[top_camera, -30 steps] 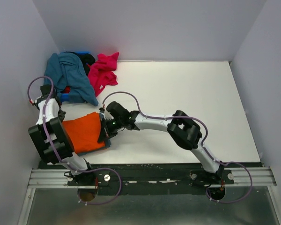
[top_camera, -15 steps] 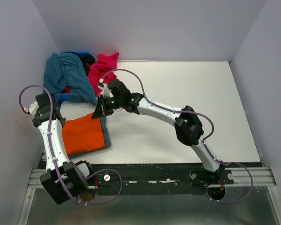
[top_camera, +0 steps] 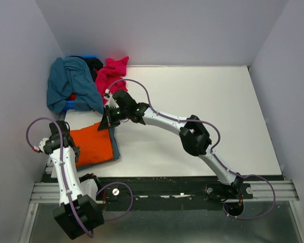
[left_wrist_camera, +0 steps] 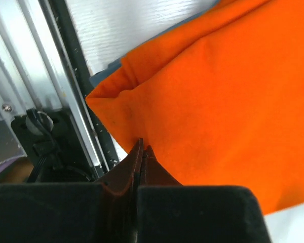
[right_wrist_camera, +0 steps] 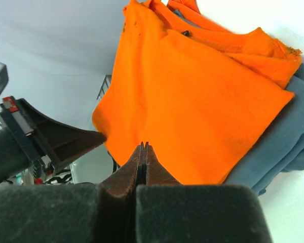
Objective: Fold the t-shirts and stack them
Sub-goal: Smooth out wrinkles on the folded tshirt
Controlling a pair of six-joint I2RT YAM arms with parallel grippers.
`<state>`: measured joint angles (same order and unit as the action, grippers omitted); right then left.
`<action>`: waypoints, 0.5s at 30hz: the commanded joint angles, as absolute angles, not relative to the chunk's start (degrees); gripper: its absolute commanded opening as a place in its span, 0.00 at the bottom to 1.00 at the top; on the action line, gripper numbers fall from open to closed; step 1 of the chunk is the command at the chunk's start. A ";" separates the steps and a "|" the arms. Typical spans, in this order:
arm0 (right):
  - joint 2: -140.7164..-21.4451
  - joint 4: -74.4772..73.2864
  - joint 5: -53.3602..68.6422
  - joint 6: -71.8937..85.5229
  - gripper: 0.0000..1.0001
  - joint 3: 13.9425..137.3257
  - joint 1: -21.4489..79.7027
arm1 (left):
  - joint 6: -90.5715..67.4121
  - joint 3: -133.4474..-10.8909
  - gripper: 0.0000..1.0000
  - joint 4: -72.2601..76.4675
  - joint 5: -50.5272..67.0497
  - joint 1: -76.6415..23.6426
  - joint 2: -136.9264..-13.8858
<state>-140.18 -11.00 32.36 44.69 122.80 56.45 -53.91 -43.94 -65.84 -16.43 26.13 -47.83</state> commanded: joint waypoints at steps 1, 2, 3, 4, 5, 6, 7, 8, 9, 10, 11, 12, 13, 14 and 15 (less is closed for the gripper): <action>-143.96 -9.23 31.64 47.19 0.01 125.77 56.51 | -59.76 -44.82 0.00 -69.78 -19.94 26.28 -51.94; -144.75 -9.05 31.55 47.81 0.01 126.47 56.51 | -61.24 -44.74 0.00 -69.87 -21.08 26.28 -52.38; -145.71 -9.05 31.64 48.51 0.01 127.17 56.51 | -61.78 -44.82 0.00 -70.05 -21.35 26.28 -52.73; -146.51 -8.88 31.64 48.95 0.01 127.79 56.51 | -62.57 -44.82 0.00 -69.87 -21.71 26.37 -53.26; -146.95 -8.44 31.81 49.56 0.01 128.14 56.51 | -63.71 -44.56 0.00 -69.61 -22.58 26.28 -53.70; -147.39 -8.18 31.90 49.92 0.01 128.32 56.51 | -64.59 -44.47 0.00 -69.52 -23.28 26.37 -54.14; -147.74 -7.83 31.99 50.36 0.01 128.32 56.51 | -65.38 -44.47 0.00 -69.43 -23.90 26.37 -54.75; -147.92 -7.56 31.82 50.71 0.01 128.32 56.60 | -66.09 -44.30 0.00 -69.26 -24.52 26.28 -55.28; -148.35 -7.47 31.47 50.97 0.01 128.23 56.51 | -66.44 -43.86 0.00 -68.56 -24.70 26.28 -55.89; -148.45 -7.38 30.94 51.24 0.01 128.15 56.51 | -66.88 -43.07 0.00 -67.95 -24.52 26.28 -56.51; -148.80 -7.30 30.15 51.68 0.01 127.88 56.51 | -67.32 -42.11 0.00 -67.16 -24.17 26.28 -57.21; -148.97 -7.29 29.10 52.29 0.01 127.53 56.43 | -67.93 -41.06 0.00 -66.37 -23.73 26.37 -57.91; -149.24 -7.29 28.22 52.99 0.01 127.01 56.34 | -67.94 -41.13 0.00 -65.92 -23.56 26.37 -58.53; -149.59 -7.12 27.69 53.69 0.01 126.65 56.34 | -68.11 -41.22 0.00 -65.92 -23.64 26.45 -59.14; -150.02 -6.95 27.60 54.31 0.01 126.65 56.34 | -68.55 -41.39 0.00 -65.92 -24.16 26.37 -59.32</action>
